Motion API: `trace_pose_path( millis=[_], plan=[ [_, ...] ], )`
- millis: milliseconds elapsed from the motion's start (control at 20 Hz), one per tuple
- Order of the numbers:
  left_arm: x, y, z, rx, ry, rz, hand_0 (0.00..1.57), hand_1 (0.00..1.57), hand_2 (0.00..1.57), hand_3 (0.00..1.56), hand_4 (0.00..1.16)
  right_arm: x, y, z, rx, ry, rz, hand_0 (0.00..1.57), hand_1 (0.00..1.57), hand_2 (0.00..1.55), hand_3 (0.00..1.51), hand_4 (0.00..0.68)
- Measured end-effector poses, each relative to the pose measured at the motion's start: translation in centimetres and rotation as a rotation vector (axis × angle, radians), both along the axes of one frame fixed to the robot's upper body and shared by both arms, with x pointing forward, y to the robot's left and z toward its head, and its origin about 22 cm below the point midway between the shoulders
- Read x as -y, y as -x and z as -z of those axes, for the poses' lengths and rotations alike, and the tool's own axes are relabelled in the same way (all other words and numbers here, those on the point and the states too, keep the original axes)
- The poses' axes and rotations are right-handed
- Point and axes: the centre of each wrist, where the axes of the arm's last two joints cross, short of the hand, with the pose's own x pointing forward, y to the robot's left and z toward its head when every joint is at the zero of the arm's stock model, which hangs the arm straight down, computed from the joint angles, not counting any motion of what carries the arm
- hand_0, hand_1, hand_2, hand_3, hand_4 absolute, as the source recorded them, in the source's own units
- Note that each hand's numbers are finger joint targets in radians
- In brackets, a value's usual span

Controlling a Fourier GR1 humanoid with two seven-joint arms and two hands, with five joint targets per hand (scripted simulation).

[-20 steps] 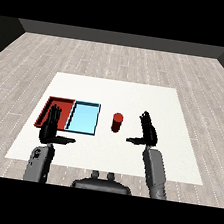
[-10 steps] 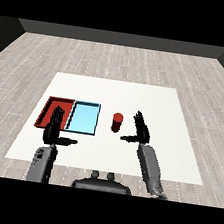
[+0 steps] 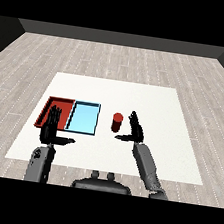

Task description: Pick the red can and put it in the red box

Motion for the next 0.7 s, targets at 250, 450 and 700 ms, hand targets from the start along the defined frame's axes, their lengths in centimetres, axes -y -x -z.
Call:
trace_pose_path(
  millis=[250,450,700],
  plan=[
    [-0.1,0.0,0.1,0.0,-0.004,-0.001,0.0,0.0,0.0,0.0,0.0,-0.2,-0.5,1.3,-0.011,-0.01,-0.009,0.0,0.0,0.0,0.0,0.0],
    [-0.2,0.0,0.4,0.0,-0.001,-0.002,0.0,0.0,0.0,0.0,0.0,-1.0,-0.9,1.8,-0.021,-0.014,-0.014,0.0,0.0,0.0,0.0,0.0],
    [0.0,0.0,0.5,-0.001,-0.01,-0.007,0.0,0.0,0.0,0.0,0.0,-1.6,-1.2,2.0,-0.037,-0.032,-0.011,0.0,0.0,0.0,0.0,0.0]
  ],
)
